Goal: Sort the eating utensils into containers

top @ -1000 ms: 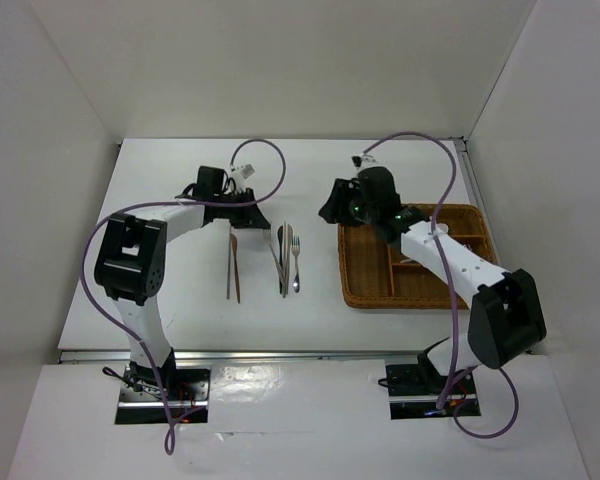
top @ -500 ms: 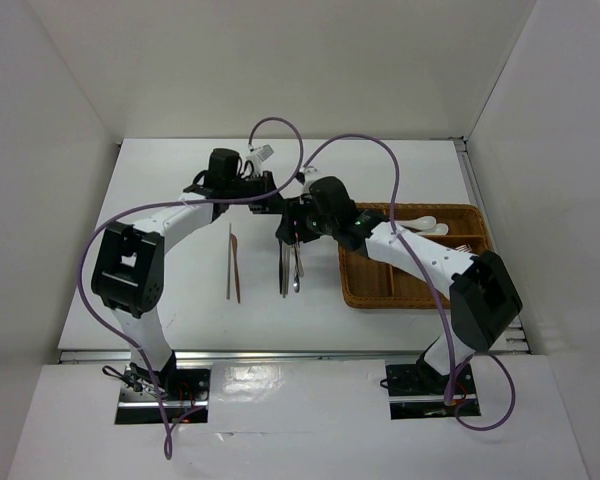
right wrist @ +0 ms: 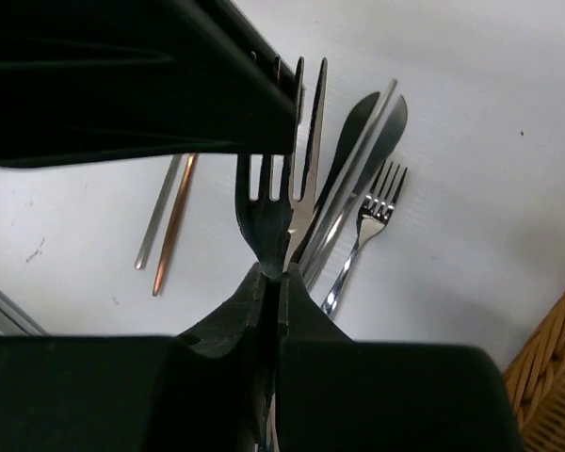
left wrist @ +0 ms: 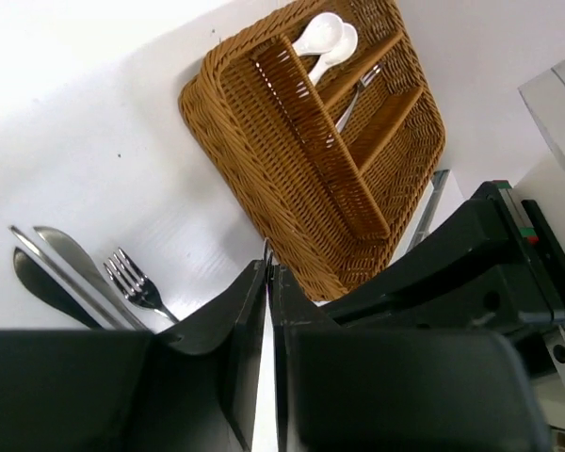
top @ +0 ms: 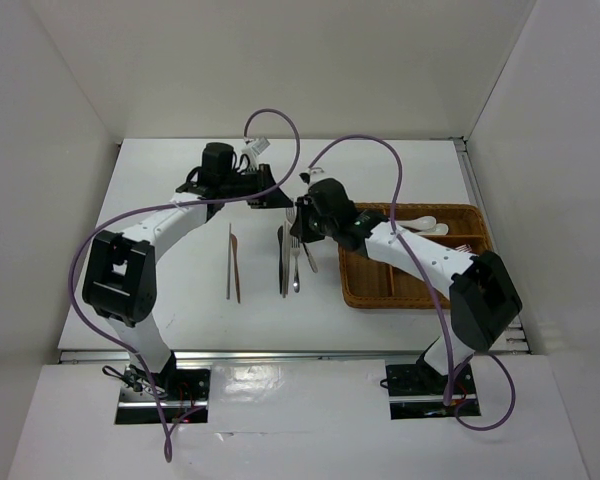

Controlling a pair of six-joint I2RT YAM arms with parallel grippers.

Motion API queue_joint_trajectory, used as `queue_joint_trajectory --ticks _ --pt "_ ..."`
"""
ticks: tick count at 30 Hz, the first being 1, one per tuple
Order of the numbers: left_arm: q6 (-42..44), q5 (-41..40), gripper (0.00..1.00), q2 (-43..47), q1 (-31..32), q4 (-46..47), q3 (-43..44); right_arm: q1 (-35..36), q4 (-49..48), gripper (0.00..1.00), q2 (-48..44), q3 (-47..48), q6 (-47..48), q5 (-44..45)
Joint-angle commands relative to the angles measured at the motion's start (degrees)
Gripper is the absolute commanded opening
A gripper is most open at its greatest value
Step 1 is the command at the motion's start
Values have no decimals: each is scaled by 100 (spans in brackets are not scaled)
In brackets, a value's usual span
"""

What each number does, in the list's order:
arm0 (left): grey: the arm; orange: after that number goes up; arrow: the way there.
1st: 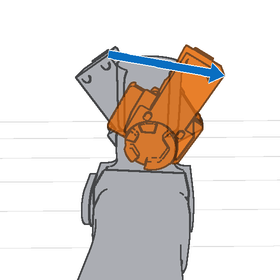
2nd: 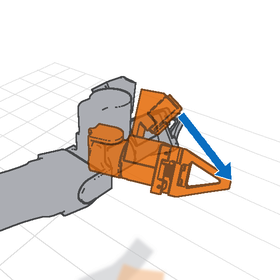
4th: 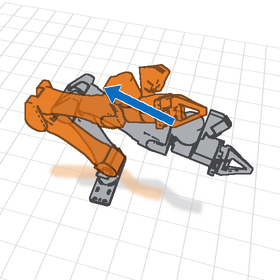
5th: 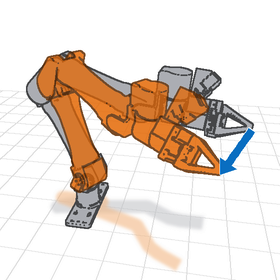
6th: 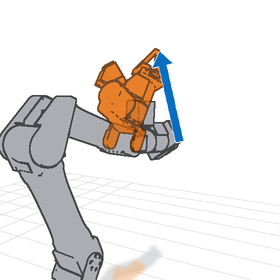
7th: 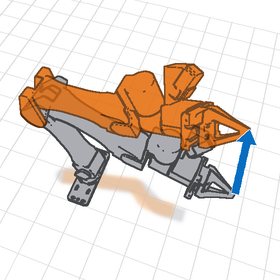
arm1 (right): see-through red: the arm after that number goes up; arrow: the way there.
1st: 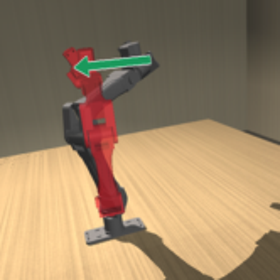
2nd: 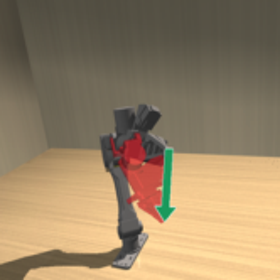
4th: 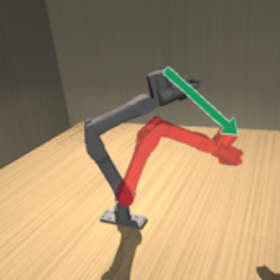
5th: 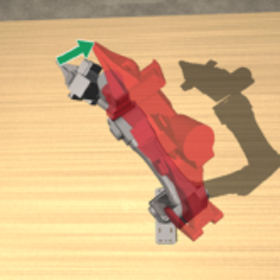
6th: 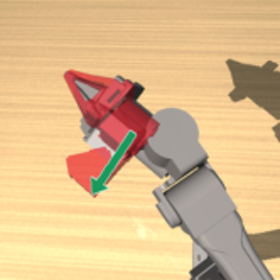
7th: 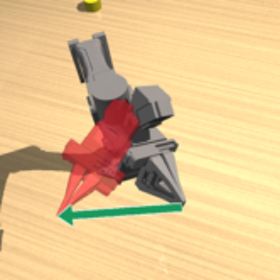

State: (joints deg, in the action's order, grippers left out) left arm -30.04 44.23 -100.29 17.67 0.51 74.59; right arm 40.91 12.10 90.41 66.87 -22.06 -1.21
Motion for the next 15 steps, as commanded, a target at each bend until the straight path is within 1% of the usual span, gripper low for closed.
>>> queue_joint_trajectory --ticks 1,2,3,4,5,6,7,8,9,10,11,12,13,14,15 --pt "25 315 27 256 26 256 3 75 73 0 38 221 -420 585" --pt "103 132 43 308 26 152 3 75 291 0 90 282 -587 848" --pt "208 -9 47 308 26 -119 3 75 458 0 91 283 -980 1442" --pt "288 -176 50 308 26 -296 3 75 660 0 91 370 -1175 1727" --pt "341 -517 52 308 26 -454 64 75 880 0 152 510 -1369 2008" --pt "446 -694 55 387 26 -708 65 15 1326 0 152 572 -1788 2524" --pt "447 -870 57 387 26 -806 65 14 1548 0 152 573 -2010 2773" --pt "447 -1176 58 457 26 -894 65 -73 2046 0 152 651 -2291 2993" --pt "447 -1310 60 458 -35 -965 65 -265 2303 0 100 704 -2842 3274" --pt "447 -1425 60 510 -88 -1079 65 -389 2584 0 100 704 -3152 3372" --pt "447 -1565 60 510 -88 -1080 65 -538 3179 0 30 757 -3459 3443" --pt "447 -1566 61 571 -141 -1080 4 -888 3498 0 29 757 -3811 3504" --pt "386 -1645 61 572 -141 -1080 3 -1091 3806 0 29 757 -4501 3557" --pt "385 -1645 61 642 -141 -1080 -66 -1294 4157 0 -32 757 -4900 3619" --pt "385 -1698 61 642 -193 -1080 -145 -1713 4735 0 -32 705 -5234 3619"
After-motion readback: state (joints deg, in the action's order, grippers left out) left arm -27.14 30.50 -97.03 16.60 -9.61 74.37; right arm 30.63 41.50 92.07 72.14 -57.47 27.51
